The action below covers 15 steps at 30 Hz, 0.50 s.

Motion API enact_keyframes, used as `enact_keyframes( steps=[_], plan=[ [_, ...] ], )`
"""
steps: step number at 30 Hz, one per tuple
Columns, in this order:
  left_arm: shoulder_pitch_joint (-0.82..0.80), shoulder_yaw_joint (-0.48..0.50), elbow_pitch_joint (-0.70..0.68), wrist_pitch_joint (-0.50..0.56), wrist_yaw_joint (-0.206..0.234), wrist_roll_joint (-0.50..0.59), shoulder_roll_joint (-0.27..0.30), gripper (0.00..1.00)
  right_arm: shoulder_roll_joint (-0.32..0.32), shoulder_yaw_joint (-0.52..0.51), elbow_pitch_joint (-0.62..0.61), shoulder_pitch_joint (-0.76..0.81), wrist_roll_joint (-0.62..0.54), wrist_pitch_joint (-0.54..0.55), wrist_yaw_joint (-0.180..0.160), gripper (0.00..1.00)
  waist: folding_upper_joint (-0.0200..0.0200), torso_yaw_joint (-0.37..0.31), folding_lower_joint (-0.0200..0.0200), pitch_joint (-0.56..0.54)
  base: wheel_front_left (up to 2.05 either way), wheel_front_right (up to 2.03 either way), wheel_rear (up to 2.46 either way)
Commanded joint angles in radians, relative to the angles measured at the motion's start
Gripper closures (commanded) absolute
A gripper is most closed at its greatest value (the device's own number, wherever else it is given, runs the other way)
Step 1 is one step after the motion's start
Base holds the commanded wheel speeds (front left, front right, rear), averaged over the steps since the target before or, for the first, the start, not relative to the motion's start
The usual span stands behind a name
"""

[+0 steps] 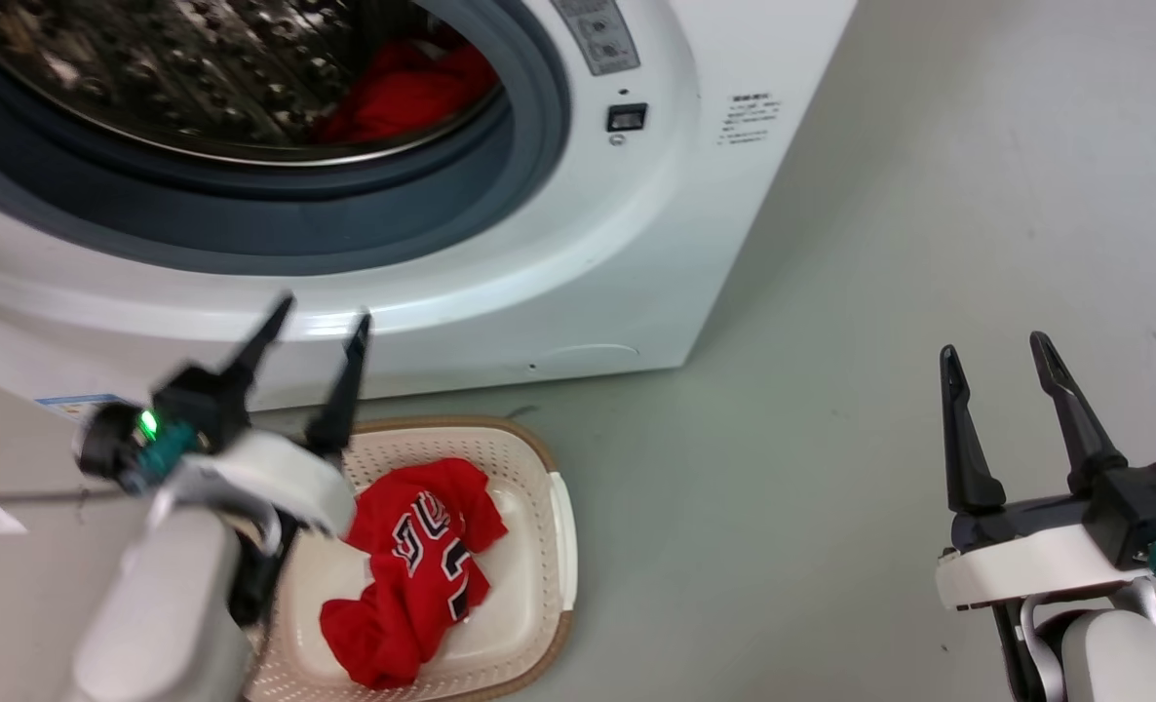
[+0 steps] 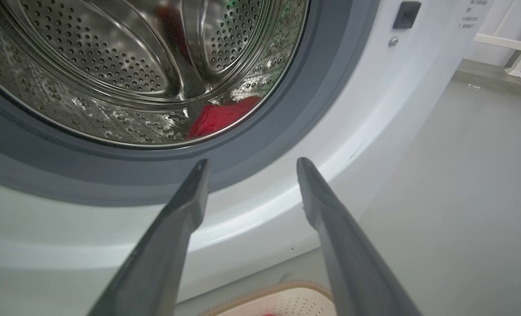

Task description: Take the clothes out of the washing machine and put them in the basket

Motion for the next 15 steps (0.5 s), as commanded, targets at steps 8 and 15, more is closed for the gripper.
enact_keyframes(
  steps=[8, 15],
  plan=[
    [-0.315, -0.058, 0.053, 0.193, 0.001, -0.089, 0.147, 0.00, 0.001, 0.026, -0.012, -0.040, 0.056, -0.002, -0.001, 0.00, -0.0001, -0.123, 0.0000, 0.158, 0.00, 0.00, 0.00],
    [-0.631, -0.123, 0.142, 0.438, 0.001, -0.188, 0.287, 0.00, 0.001, 0.064, -0.026, -0.075, 0.125, -0.002, -0.001, 0.00, -0.0001, -0.221, 0.0000, 0.304, 0.00, 0.00, 0.00]
  ],
)
